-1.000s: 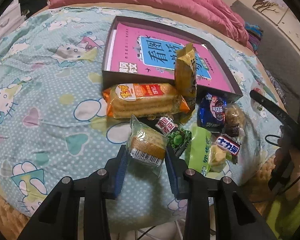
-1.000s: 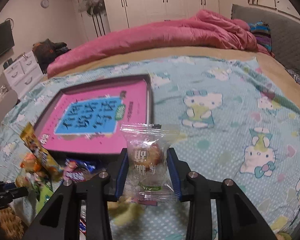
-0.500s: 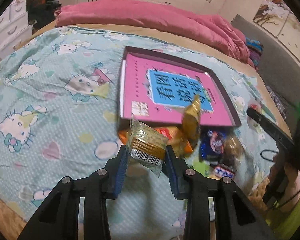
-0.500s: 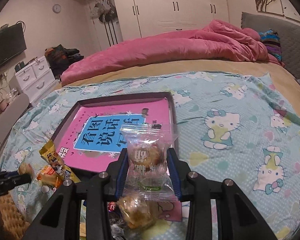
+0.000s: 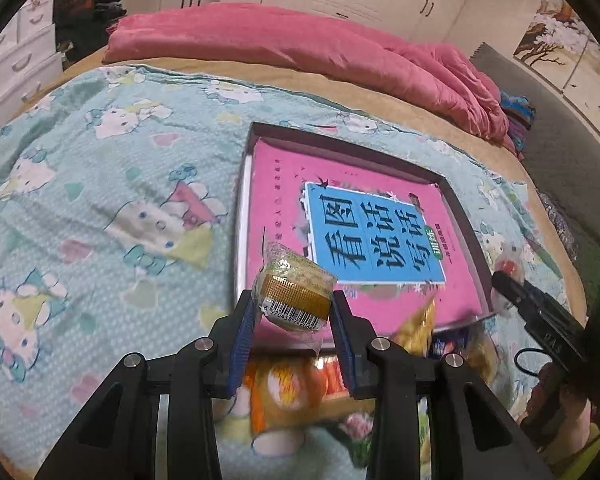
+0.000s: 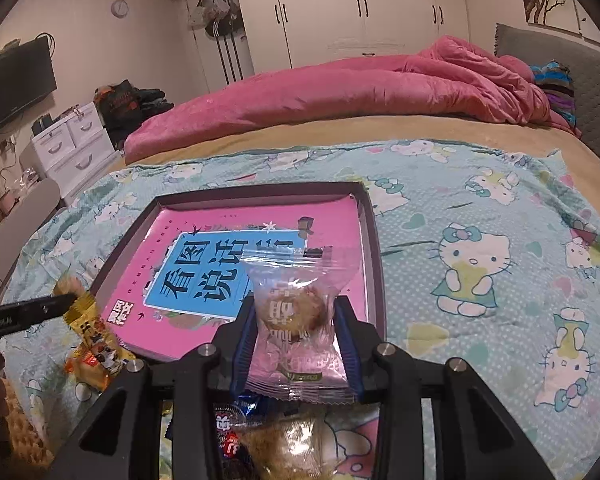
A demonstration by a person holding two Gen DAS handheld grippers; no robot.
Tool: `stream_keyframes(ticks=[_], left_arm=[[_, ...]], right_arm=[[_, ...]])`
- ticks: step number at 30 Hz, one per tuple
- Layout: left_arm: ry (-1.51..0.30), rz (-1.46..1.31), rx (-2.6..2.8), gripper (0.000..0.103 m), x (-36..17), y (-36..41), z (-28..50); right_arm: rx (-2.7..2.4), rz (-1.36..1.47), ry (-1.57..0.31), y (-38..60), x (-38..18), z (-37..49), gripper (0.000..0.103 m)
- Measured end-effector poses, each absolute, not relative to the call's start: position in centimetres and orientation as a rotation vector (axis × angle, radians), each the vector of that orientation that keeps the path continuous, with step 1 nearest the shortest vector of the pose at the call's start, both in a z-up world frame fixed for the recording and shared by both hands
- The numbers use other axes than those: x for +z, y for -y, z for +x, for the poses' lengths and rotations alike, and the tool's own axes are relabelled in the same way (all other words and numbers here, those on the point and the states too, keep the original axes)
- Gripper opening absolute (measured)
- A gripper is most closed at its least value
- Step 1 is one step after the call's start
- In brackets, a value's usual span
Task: Organize snacks
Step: 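Carry both wrapped cakes into the tray and open both grippers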
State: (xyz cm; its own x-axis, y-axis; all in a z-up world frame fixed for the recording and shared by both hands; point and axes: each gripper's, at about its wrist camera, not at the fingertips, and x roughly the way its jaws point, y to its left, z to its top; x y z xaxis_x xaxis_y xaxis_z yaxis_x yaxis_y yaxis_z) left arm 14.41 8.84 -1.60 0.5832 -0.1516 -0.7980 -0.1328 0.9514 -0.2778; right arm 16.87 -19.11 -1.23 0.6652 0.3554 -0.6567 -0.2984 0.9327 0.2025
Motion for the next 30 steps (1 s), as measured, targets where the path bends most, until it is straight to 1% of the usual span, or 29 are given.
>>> stream_keyframes(ticks=[11,24,30], left_arm=[[-0.991,-0.324,-0.033,0.038,-3.3,-7.8,17.5],[-1.028,-0.361,-0.04,0.04,-4.7,-7.7,17.7],[-1.035,-0.371,-0.038,0.043,-4.8,-7.9,17.5]], right_arm=[[0.354,0.061,-0.806,18.7,-3.4,18.2,0.039],[0.334,0.071,-0.833,19.2,-4.0,18.4,0.039],[0.321,0.075,-0.842,19.4,-4.2,18.5,0.04]])
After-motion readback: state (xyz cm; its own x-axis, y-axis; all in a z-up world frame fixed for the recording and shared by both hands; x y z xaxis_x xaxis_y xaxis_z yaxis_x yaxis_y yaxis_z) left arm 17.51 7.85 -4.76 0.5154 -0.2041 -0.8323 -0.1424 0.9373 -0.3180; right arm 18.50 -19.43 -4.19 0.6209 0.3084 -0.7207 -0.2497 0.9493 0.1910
